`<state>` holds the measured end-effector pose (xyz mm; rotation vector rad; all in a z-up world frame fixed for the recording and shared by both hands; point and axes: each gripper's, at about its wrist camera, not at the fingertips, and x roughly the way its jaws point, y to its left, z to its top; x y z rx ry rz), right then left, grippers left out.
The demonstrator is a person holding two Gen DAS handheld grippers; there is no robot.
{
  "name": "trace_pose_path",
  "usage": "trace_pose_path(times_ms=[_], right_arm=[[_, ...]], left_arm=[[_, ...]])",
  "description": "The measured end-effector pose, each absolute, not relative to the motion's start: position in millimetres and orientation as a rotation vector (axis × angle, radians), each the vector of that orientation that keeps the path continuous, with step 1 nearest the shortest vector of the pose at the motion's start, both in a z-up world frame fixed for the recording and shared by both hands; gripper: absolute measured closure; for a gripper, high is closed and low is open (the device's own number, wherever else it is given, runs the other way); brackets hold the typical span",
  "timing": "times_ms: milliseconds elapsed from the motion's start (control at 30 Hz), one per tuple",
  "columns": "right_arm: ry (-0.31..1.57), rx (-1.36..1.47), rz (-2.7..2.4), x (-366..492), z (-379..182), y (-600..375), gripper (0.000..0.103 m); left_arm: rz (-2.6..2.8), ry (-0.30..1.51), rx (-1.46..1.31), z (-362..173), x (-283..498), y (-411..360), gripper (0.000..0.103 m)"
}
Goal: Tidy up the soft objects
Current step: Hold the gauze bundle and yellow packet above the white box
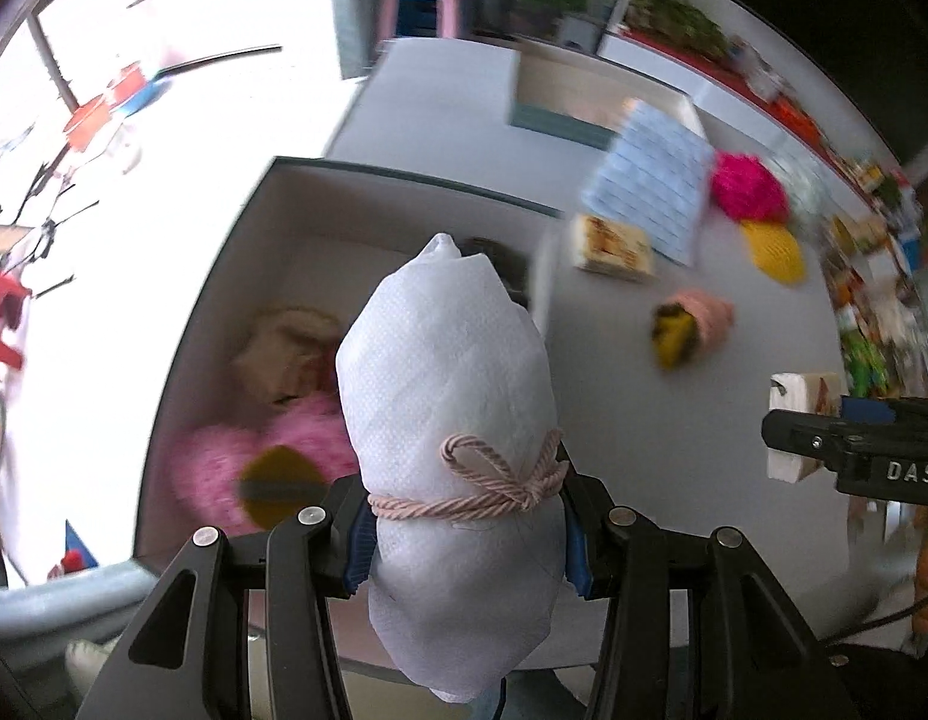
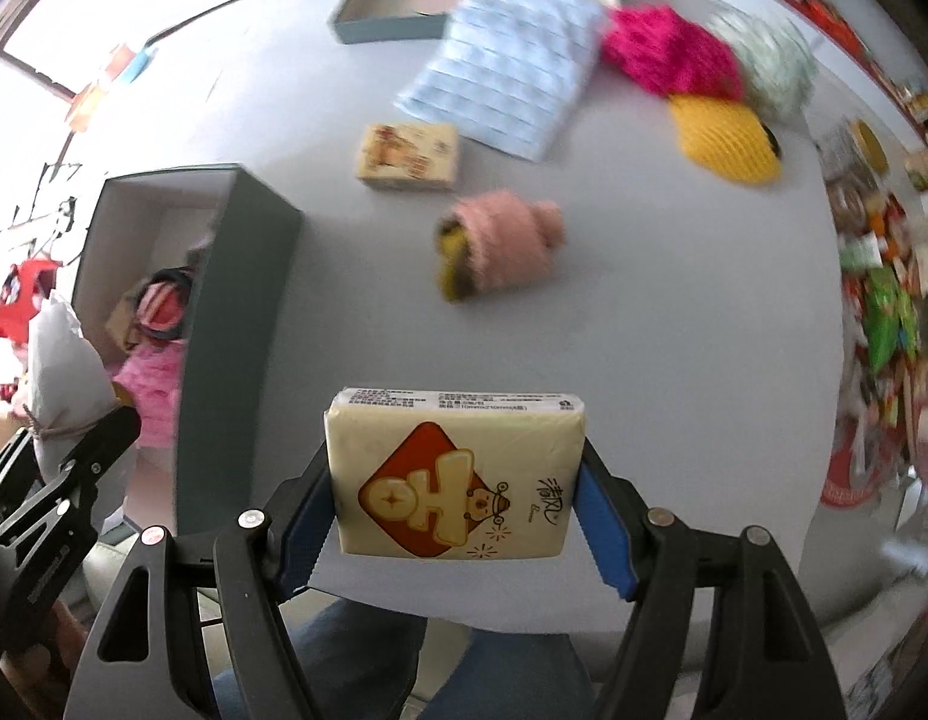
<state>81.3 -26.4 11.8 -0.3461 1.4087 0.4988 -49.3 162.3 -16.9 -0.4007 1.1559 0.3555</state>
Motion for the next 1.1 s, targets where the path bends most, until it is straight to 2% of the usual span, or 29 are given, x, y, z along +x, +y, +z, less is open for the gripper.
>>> trace_pose_path(times_ms=[300, 600, 1100], right_arm=[[1.373, -0.452, 0.656, 59, 20, 55, 0.027], [1.366, -0.535, 0.777, 34, 16, 120, 0.027], [1.404, -0.575, 0.783, 27, -1, 131, 0.027]], left_arm=[[0.524, 1.111, -0.524, -18, -89, 216, 0.053], [0.590, 1.137, -0.564, -26, -104, 236, 0.053], [0.597, 1.177, -0.576, -43, -102, 238, 0.053]])
